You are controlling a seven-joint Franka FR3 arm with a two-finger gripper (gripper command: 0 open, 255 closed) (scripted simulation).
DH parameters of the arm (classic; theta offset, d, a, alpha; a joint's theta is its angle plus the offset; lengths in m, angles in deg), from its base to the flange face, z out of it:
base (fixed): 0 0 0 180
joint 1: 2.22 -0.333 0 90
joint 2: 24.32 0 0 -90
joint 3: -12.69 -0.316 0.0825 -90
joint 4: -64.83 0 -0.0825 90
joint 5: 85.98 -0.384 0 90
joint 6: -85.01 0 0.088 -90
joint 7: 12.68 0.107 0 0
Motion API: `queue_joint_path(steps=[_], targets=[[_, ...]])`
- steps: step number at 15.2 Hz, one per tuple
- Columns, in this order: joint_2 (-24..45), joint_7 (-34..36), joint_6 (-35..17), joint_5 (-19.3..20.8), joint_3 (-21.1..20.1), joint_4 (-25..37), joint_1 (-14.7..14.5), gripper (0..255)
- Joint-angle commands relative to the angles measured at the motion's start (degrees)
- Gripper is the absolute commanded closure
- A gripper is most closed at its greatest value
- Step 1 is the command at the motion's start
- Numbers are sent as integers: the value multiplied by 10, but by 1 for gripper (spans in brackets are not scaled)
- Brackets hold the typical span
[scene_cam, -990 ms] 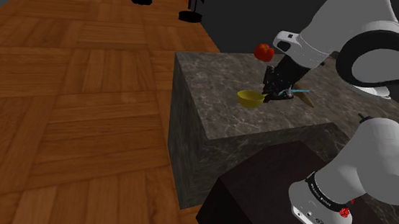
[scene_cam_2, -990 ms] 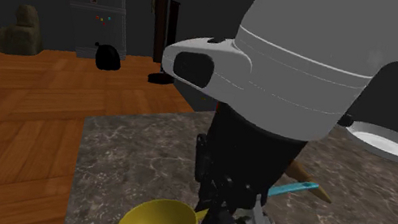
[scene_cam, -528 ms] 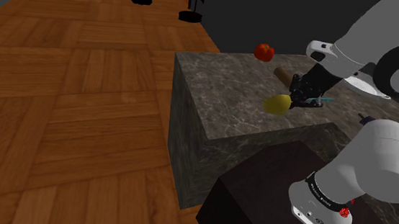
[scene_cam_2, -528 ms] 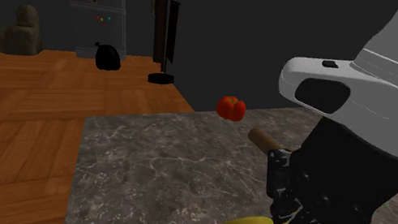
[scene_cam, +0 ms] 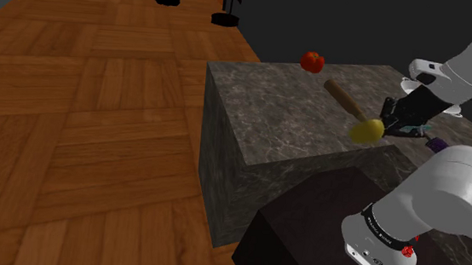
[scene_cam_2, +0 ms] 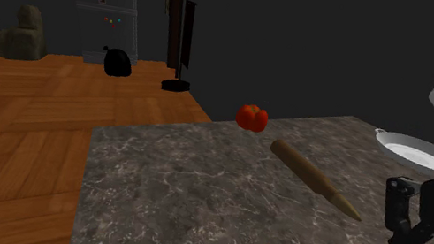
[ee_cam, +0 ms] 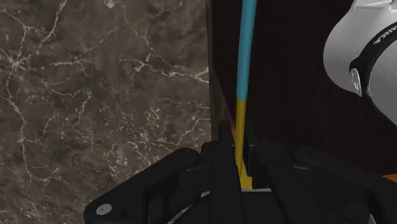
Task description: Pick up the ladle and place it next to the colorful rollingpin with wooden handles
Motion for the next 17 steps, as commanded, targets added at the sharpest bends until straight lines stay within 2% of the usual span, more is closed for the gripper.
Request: queue_joint_path(steps=[1,4,7,10,13,17], targets=[[-27,-33,37,25,29,9,26,255],[-71,-84,91,68,75,22,67,255],[-79,-169,114,93,112,39,142,255],[-79,-237,134,132,155,63,191,255],[-79,-287,156,178,199,96,212,255],[-76,-343,183,239,250,148,220,255]])
